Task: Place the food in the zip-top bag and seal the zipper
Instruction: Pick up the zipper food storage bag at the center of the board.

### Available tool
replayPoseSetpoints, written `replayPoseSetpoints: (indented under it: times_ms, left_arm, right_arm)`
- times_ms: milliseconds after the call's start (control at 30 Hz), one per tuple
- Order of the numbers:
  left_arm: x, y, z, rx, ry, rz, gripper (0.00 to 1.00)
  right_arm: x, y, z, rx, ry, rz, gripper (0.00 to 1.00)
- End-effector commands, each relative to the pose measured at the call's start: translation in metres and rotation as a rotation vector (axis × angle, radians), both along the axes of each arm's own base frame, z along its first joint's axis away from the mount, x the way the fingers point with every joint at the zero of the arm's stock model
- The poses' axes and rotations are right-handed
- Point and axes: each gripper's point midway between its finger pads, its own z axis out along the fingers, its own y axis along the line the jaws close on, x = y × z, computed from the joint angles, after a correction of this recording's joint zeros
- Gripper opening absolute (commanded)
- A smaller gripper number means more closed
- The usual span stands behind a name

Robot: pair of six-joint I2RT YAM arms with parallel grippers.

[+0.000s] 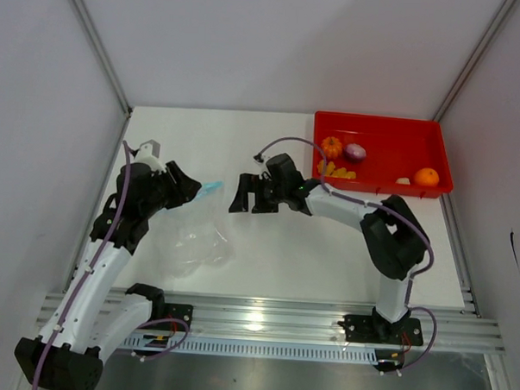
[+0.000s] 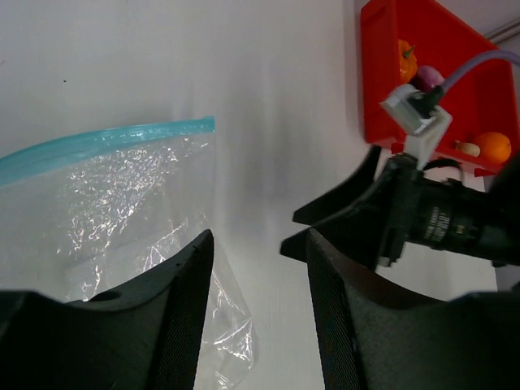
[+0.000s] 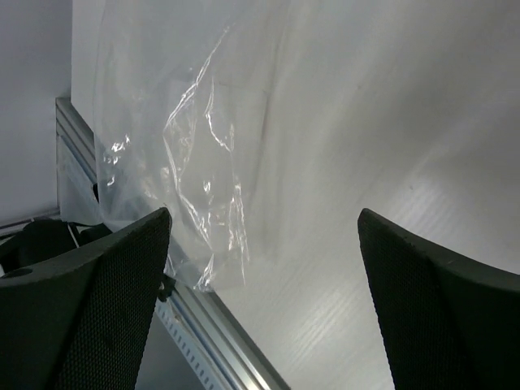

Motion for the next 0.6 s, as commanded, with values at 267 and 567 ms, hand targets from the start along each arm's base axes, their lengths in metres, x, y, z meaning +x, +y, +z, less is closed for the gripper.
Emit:
replayPoseSetpoints:
  times_ms: [267,567]
  left_arm:
    - [-0.019,0.004,0.017,-0.027,0.012,0.034,0.38]
    - [-0.021,-0.006,0.023,-0.070,-0.010,-0.010,0.51]
  right_arm:
    - [-0.021,0.085,-0.022,0.058,-0.019,0.149,0.88]
    - [-0.052,0.106,-0.020,0.153,-0.011,0.260,0.84]
